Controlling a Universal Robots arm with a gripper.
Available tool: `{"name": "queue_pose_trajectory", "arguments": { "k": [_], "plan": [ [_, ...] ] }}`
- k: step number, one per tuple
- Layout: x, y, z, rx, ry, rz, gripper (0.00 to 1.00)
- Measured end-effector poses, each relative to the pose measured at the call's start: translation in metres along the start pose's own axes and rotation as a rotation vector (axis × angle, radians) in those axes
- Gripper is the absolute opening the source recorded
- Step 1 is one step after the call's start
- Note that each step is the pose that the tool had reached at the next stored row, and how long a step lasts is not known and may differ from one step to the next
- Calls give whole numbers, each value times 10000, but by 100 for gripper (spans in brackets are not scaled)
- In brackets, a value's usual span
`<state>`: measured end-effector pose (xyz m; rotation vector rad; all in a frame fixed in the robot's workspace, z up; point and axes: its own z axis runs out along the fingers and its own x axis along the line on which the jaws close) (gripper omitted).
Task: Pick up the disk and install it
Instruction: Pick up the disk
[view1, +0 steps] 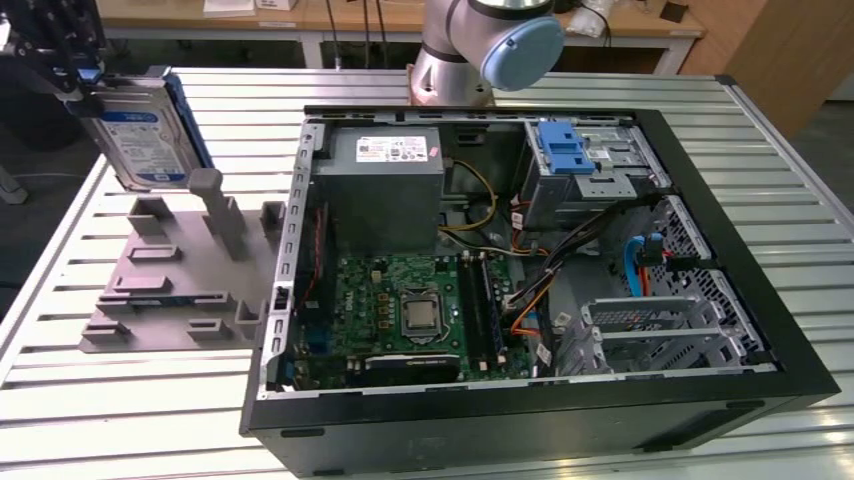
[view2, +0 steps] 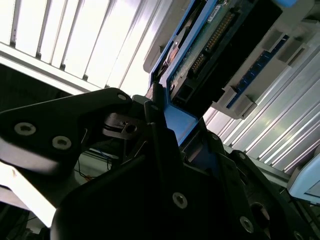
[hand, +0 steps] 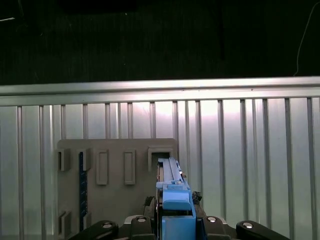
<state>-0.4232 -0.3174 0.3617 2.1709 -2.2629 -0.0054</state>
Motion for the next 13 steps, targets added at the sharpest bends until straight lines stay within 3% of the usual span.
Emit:
{"name": "queue_pose_trajectory", "arguments": {
  "k": [8, 13],
  "plan": [
    [-6, 0, -40, -1, 1, 0, 36],
    [-13, 1, -97, 0, 3, 0, 36]
  ]
}}
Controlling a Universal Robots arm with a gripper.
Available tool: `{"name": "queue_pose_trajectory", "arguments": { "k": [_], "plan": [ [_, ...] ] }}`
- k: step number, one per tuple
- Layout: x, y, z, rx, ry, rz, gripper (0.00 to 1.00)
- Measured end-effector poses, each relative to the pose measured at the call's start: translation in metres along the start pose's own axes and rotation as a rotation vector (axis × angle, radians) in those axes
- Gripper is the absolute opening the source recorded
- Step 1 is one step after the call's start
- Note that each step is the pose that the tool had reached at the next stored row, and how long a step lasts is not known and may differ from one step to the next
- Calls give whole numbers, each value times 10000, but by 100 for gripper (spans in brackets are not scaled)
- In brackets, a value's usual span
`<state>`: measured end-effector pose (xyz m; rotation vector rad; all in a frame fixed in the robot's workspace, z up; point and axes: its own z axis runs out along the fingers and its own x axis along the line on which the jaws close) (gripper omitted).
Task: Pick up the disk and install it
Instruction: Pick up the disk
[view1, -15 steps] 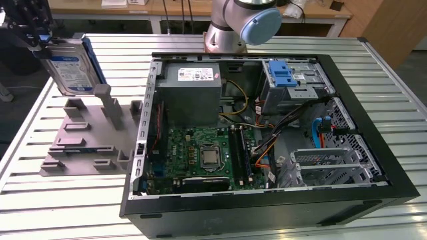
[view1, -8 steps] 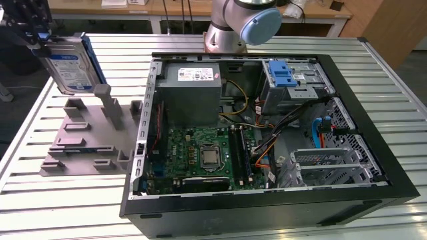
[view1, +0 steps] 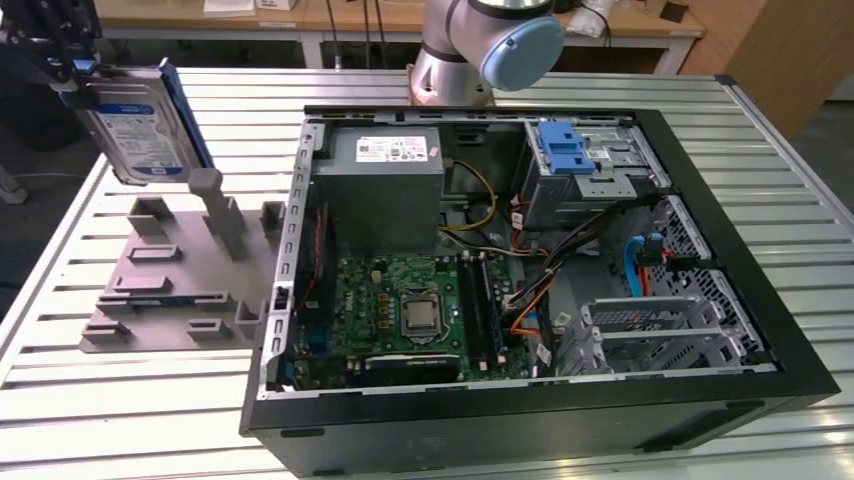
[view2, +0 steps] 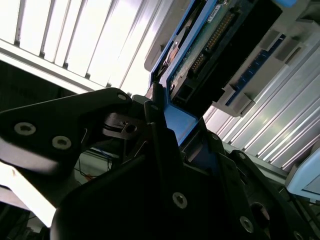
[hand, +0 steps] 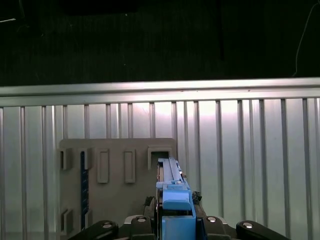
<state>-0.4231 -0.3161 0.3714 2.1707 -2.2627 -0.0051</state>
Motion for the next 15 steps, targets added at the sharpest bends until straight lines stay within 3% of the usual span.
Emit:
{"name": "queue_pose_trajectory", "arguments": {
  "k": [15],
  "plan": [
    [-11, 2, -151, 0, 0, 1, 36]
  ]
}}
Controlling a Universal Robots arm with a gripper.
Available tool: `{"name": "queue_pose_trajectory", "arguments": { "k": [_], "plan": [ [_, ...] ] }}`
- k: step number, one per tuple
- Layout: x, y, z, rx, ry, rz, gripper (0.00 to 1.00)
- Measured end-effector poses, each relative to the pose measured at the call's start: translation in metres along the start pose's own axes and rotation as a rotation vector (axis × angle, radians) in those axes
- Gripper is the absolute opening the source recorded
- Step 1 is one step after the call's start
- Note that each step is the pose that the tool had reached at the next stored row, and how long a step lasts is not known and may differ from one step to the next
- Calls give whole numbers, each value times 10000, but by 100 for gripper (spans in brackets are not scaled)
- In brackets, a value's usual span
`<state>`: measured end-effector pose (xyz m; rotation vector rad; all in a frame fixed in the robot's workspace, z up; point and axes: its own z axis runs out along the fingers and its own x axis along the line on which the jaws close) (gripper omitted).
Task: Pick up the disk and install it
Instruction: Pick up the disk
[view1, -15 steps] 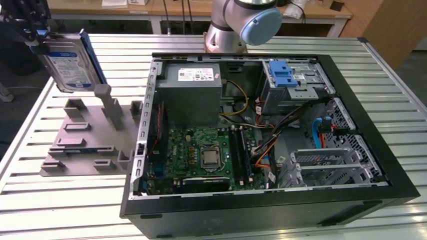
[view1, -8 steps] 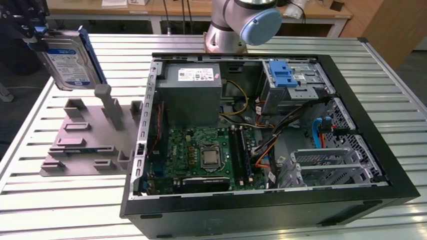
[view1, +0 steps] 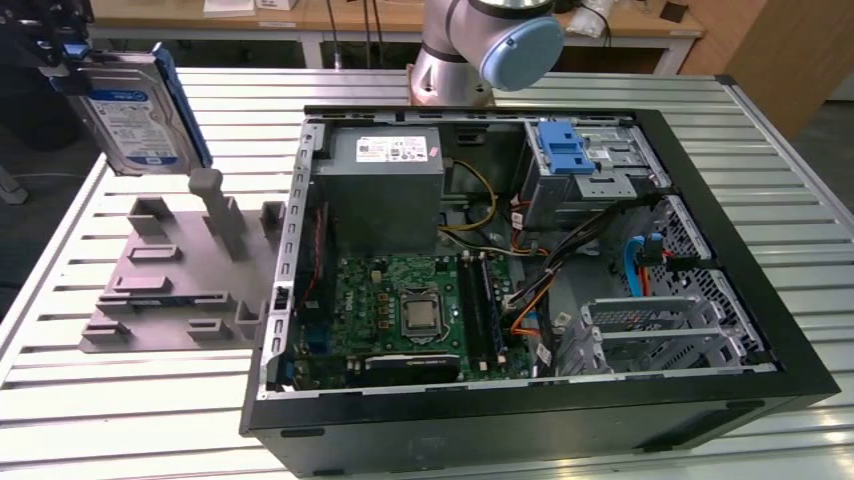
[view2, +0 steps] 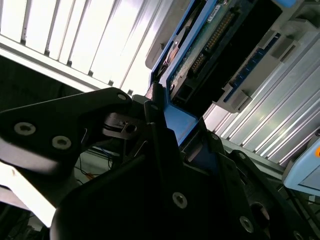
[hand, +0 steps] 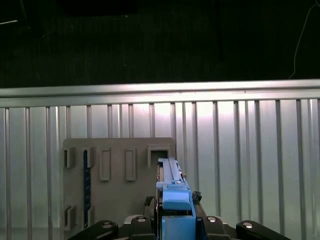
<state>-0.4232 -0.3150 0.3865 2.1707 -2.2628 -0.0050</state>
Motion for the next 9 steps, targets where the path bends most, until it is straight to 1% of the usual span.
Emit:
{"name": "queue_pose_trajectory", "arguments": {
  "k": [9],
  "plan": [
    [-12, 1, -57, 1, 0, -1, 36]
  ]
}}
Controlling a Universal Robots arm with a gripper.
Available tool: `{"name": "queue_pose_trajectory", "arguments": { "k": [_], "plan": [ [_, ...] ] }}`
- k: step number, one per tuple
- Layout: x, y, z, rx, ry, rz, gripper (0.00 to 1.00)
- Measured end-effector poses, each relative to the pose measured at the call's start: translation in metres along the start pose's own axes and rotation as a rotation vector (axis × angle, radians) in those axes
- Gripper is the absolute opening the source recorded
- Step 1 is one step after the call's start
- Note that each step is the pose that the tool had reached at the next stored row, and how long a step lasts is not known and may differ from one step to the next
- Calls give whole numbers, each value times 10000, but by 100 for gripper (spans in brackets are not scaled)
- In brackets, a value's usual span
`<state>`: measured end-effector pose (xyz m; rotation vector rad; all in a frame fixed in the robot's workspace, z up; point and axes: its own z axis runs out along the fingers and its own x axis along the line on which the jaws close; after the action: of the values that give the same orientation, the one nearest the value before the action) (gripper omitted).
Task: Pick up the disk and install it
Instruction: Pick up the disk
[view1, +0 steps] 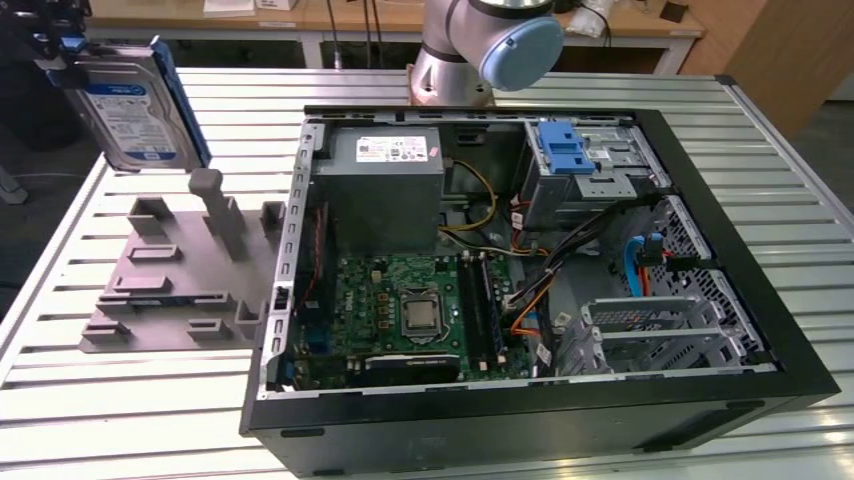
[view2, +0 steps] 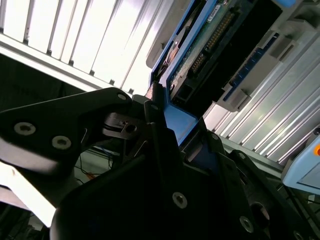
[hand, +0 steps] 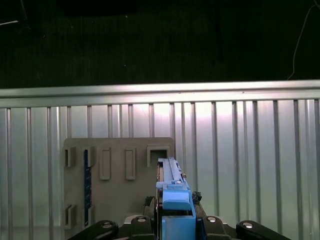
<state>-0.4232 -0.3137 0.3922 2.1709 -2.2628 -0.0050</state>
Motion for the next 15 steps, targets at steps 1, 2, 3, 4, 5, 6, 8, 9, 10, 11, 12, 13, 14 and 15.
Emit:
{"name": "queue_pose_trajectory", "arguments": {
  "k": [1, 2, 3, 4, 5, 6, 8, 9, 10, 11, 12, 13, 14, 15],
  "plan": [
    [0, 0, -5, 0, 0, 0, 36],
    [0, 0, -9, 0, 0, 0, 36],
    [0, 0, -12, 1, 0, 0, 36],
    [0, 0, -15, 0, 0, 0, 36],
    [0, 0, -17, 1, 0, 0, 36],
    [0, 0, -21, -1, 1, 0, 36],
    [0, 0, -29, -1, 0, 0, 36],
    [0, 0, -34, -1, 0, 0, 36],
    [0, 0, -38, -1, 1, 0, 36],
    [0, 0, -42, 0, 0, 0, 36],
    [0, 0, -47, 0, 1, 0, 36],
    [0, 0, -51, -1, 0, 0, 36],
    [-1, 0, -57, 0, 0, 0, 36],
    [-1, 0, -65, -1, 0, -1, 36]
  ]
}}
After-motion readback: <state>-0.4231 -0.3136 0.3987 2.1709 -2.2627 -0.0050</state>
